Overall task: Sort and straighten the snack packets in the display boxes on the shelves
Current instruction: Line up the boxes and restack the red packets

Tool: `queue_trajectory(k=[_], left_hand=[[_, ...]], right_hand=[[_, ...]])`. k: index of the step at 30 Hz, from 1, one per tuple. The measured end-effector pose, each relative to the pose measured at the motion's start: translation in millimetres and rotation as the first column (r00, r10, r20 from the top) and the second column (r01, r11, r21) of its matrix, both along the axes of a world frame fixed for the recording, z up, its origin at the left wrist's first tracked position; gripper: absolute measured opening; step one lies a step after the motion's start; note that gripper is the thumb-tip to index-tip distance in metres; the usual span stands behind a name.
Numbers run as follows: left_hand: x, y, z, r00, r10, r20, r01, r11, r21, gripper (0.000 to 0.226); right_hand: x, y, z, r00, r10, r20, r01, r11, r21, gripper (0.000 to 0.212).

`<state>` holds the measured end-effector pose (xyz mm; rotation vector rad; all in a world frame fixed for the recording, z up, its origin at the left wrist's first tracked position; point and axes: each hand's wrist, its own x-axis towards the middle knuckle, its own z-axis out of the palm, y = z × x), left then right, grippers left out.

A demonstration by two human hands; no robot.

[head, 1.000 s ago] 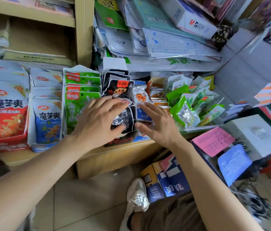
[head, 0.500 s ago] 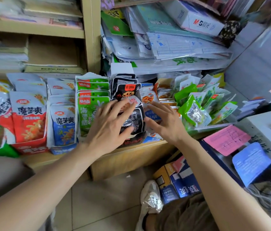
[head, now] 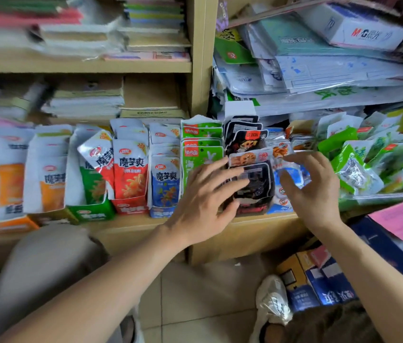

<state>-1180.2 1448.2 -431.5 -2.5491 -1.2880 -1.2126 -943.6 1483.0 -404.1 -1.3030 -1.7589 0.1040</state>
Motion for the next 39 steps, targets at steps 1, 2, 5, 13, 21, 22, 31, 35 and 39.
queue_trajectory(k=[1, 2, 5, 13, 21, 22, 31, 35, 39], left_hand=[[-9.9, -3.4, 3.1, 1.0, 0.019, 0.009, -0.019, 1.0, 0.014, 0.036], [-21.0, -5.7, 6.3, 0.999, 0.052, 0.005, -0.052, 0.998, 0.03, 0.035], [-59.3, -7.2, 14.2, 0.975, 0.218, -0.034, -0.216, 0.975, 0.051, 0.034], [-127.5, 20.5, -3.7, 0.777, 0.428, -0.462, -0.55, 0.819, -0.166, 0.072], [-132.4, 28.3, 7.9, 0.907, 0.377, -0.187, -0.4, 0.911, -0.103, 0.023], [-137.3, 25.2, 8.4, 0.937, 0.321, -0.134, -0.335, 0.938, -0.091, 0.015], [-150.6, 8.2, 2.5, 0.99, 0.123, -0.072, -0.133, 0.979, -0.154, 0.005], [-146.0, 30.5, 16.3, 0.909, 0.4, -0.116, -0.402, 0.916, 0.01, 0.022], [-164.6, 25.6, 30.5, 0.905, 0.425, -0.02, -0.425, 0.903, -0.064, 0.025]], right_hand=[[-9.3, -5.9, 1.4, 0.998, 0.059, 0.014, -0.06, 0.998, 0.029, 0.022], [-19.1, -10.2, 1.5, 0.991, 0.125, 0.055, -0.127, 0.991, 0.045, 0.024], [-49.8, -14.8, -1.2, 0.924, 0.292, 0.247, -0.311, 0.95, 0.038, 0.038], [-116.0, -1.2, -20.6, 0.734, 0.258, 0.629, -0.236, 0.964, -0.12, 0.065], [-125.4, 25.3, -20.4, 0.74, 0.218, 0.636, -0.127, 0.974, -0.187, 0.054], [-125.0, 25.9, -19.5, 0.75, 0.227, 0.621, -0.134, 0.972, -0.193, 0.054], [-119.8, 30.8, -20.9, 0.769, 0.28, 0.574, -0.182, 0.958, -0.223, 0.044], [-121.0, 33.0, -19.6, 0.792, 0.285, 0.539, -0.192, 0.956, -0.223, 0.04], [-124.6, 35.0, -13.8, 0.808, 0.271, 0.523, -0.185, 0.96, -0.211, 0.038]])
